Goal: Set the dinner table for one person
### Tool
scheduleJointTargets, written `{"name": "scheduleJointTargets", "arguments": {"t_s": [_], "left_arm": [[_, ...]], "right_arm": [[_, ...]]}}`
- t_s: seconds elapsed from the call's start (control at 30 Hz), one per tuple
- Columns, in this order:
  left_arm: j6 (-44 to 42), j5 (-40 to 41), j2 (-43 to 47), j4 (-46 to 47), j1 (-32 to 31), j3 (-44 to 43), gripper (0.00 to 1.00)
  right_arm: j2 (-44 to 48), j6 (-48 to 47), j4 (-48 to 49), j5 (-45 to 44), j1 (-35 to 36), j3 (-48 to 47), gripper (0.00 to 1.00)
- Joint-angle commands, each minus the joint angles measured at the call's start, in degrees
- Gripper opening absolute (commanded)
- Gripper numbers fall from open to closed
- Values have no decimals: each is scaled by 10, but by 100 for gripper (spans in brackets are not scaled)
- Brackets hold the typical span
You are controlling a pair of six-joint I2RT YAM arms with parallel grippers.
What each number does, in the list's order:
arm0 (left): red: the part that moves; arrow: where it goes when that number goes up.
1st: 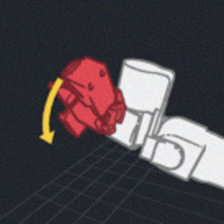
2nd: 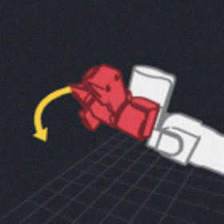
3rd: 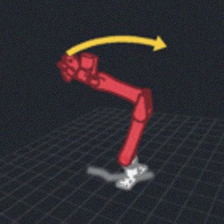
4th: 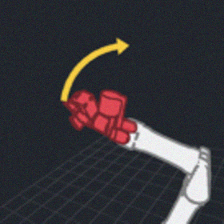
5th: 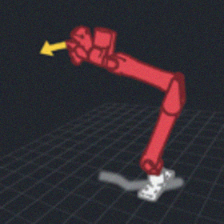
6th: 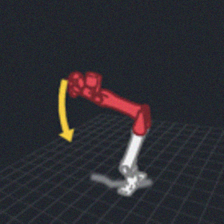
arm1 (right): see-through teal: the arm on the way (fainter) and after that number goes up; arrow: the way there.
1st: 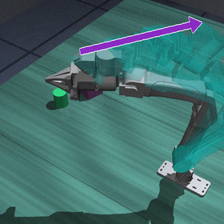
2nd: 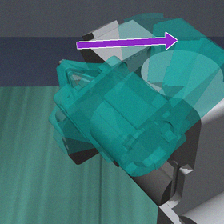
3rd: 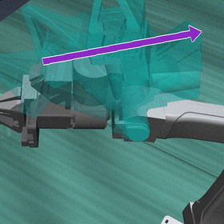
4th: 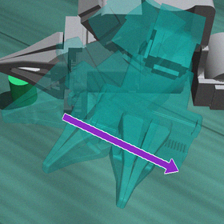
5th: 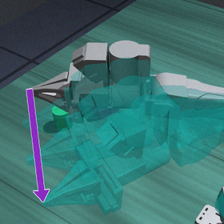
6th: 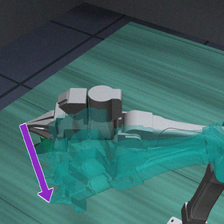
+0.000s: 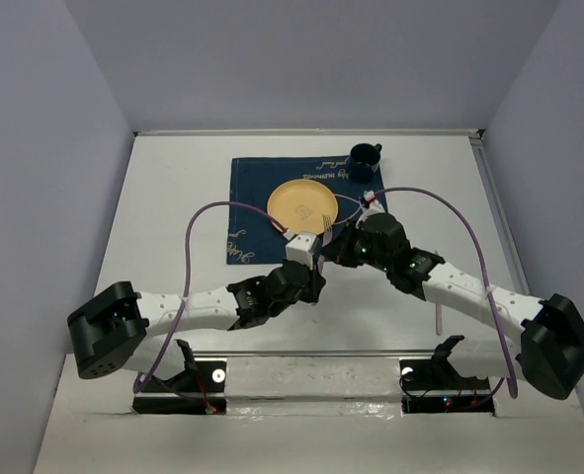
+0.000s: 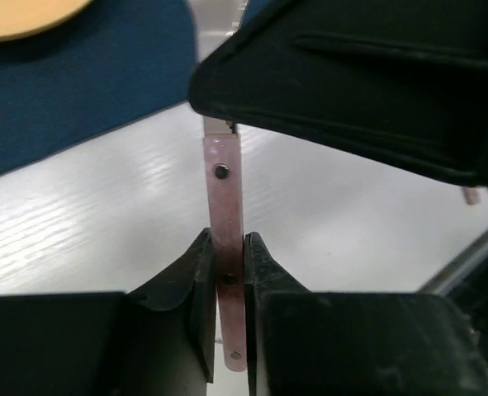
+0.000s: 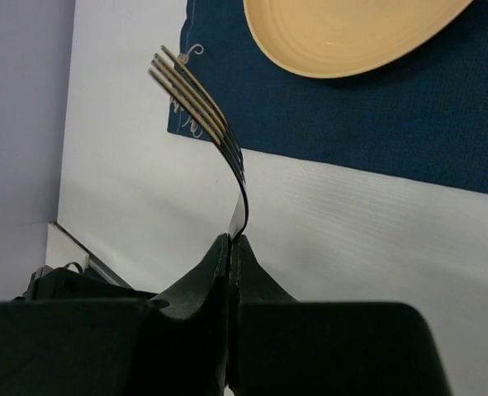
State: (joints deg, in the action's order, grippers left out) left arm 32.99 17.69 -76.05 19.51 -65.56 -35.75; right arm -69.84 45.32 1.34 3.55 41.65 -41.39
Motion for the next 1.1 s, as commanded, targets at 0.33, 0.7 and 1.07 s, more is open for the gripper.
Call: {"name": "scheduleJointTargets", "arguments": {"t_s": [0.33, 0.7, 1.07], "left_arm": [[-38, 36, 112, -103, 127, -13, 0], [-94, 41, -34, -221, 260, -167, 0], [-137, 15, -181, -226, 347, -245, 0]], "right_arm": [[97, -53, -38, -78, 5, -3, 56], [175, -79, -72, -112, 5, 62, 56], [253, -95, -89, -94, 5, 90, 55]]}}
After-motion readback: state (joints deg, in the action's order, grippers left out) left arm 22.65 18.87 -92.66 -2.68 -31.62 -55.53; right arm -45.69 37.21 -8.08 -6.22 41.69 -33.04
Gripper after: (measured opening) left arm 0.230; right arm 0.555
